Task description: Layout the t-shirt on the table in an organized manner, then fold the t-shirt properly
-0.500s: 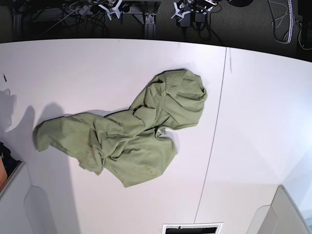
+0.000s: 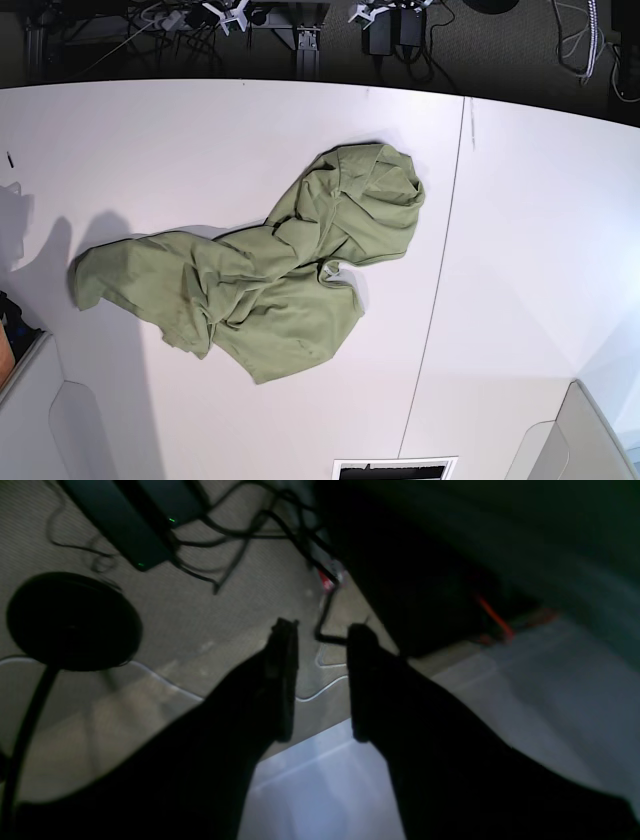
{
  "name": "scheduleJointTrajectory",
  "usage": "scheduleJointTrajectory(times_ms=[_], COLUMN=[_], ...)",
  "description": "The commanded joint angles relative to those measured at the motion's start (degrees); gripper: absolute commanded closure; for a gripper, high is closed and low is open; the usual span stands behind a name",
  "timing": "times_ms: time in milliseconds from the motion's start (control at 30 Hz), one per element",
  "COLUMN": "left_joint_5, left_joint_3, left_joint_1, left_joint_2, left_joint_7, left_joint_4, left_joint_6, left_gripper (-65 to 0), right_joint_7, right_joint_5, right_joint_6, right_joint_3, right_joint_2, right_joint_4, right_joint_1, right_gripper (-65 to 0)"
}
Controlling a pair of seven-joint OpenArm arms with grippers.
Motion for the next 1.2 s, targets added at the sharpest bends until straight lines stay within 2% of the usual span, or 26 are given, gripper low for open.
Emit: scheduleJointTrajectory(times_ms=[0,167,333,533,733,833,967,1067,1167], left_joint_5=[-0.2,0.4,5.7,6.3,6.9,6.9,6.9,6.8,6.6], left_joint_3=[0.0,0.0,0.0,0.0,-1.6,-3.7,-8.5,-13.7,-19.5], left_joint_1=[1.2,6.4,10.8,16.9,23.3,26.9,31.5,34.2,36.6], left_joint_2=[0.1,0.1,-0.4,-3.0,-6.5,-8.5,-10.6,-11.8,-13.4], left_joint_7=[-0.7,-1.8,-1.0,-0.9,-0.1,0.2,0.2,0.4,1.1], left_joint_4=[1.3,7.8,16.1,28.9,42.6,49.9,59.7,67.2,74.9], left_joint_6=[-0.7,-0.6,-0.7,-0.6,-0.6,-0.6,-0.6,-0.7,-1.6], left_gripper=[-17.4,-17.4,-17.4,-17.4,-17.5,-17.5,-17.6,-17.7,-21.0], right_joint_7=[0.2,0.2,0.1,-3.5,-7.5,-10.6,-12.0,-13.5,-17.0], right_joint_5=[0.0,0.0,0.0,0.1,1.4,2.7,2.8,2.8,2.8], right_joint_6=[0.2,0.2,0.2,0.2,0.2,0.2,0.2,0.2,0.2], right_joint_3=[0.1,0.1,0.1,0.1,0.1,0.1,0.1,0.2,0.8], right_joint_2=[0.3,1.3,2.6,4.9,8.7,11.0,14.3,16.2,17.2], right_joint_4=[1.2,8.5,17.9,32.0,47.4,55.5,65.1,71.4,76.7], right_joint_1=[-1.2,-6.4,-11.3,-18.6,-26.2,-30.0,-34.2,-36.3,-36.9], right_gripper=[-7.5,-7.5,-7.5,-7.5,-7.5,-7.5,-7.5,-7.5,-7.5])
